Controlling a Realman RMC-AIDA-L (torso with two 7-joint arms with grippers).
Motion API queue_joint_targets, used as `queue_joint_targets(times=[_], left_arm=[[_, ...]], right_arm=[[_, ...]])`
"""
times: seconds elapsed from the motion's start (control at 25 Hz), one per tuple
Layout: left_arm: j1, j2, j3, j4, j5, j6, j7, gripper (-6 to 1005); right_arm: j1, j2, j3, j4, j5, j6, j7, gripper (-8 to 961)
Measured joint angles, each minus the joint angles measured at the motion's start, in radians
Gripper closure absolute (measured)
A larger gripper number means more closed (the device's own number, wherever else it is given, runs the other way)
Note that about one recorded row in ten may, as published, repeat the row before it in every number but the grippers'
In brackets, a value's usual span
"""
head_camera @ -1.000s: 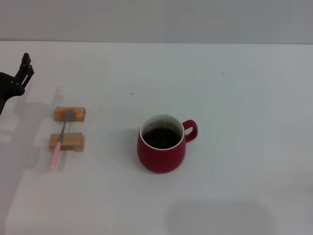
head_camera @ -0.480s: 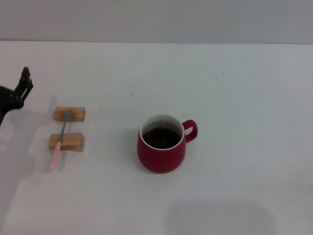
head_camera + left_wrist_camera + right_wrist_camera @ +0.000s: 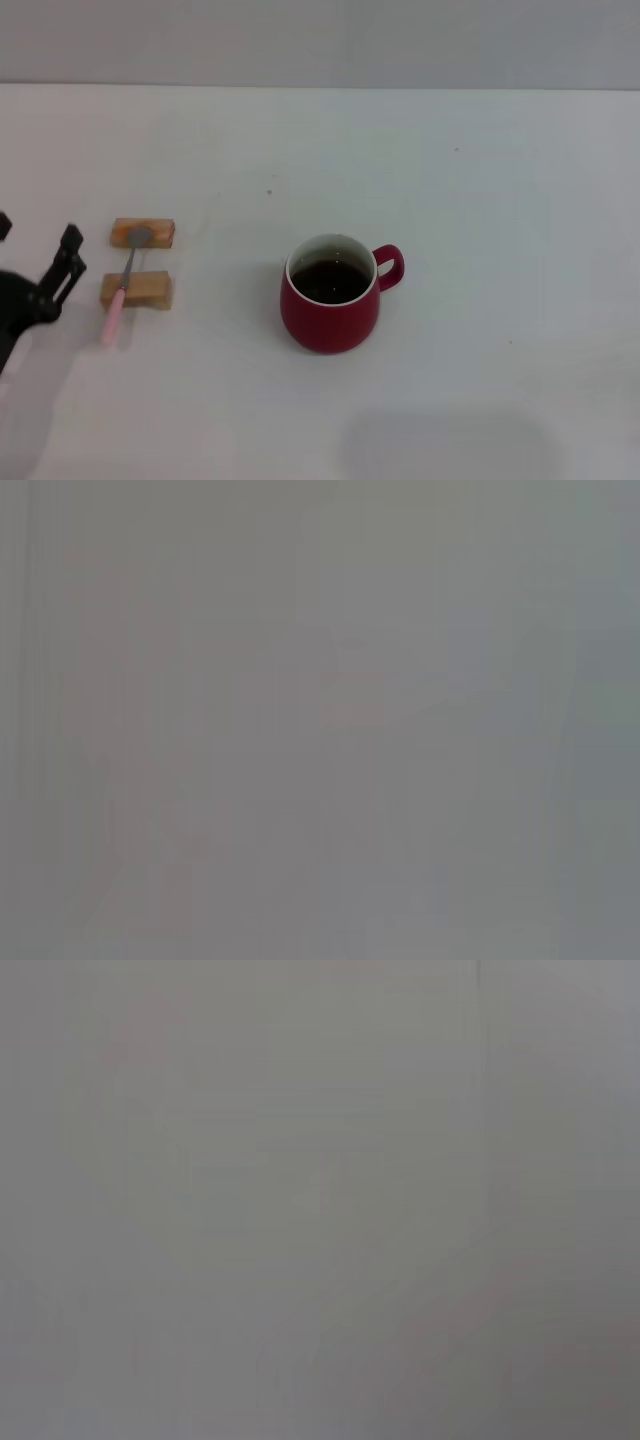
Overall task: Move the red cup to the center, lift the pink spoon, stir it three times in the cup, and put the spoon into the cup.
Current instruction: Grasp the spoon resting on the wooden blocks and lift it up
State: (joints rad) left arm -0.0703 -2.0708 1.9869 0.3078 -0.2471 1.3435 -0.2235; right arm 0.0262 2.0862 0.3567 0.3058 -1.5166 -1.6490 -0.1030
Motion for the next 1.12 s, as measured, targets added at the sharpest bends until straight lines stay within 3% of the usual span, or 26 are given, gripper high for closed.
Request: queue_joint_targets(times=[0.24, 0.48, 1.12], left_arm=[[0.079, -0.003, 0.114, 0.002, -0.002, 0.049, 0.039, 250], [0.094, 0.001, 0.221, -0.008, 0.001, 0.046, 0.069, 254], [0.07, -0.001, 0.224, -0.061, -0.003, 0.012, 0.07, 265]], right_arm=[[0.021, -0.001, 0.0, -0.029, 0.003, 0.029, 0.007, 258], [0.017, 0.0, -0.01, -0.03, 0.004, 0.032, 0.007, 259], [0.001, 0.001, -0.055, -0.006, -0.003, -0.001, 0.006, 258]])
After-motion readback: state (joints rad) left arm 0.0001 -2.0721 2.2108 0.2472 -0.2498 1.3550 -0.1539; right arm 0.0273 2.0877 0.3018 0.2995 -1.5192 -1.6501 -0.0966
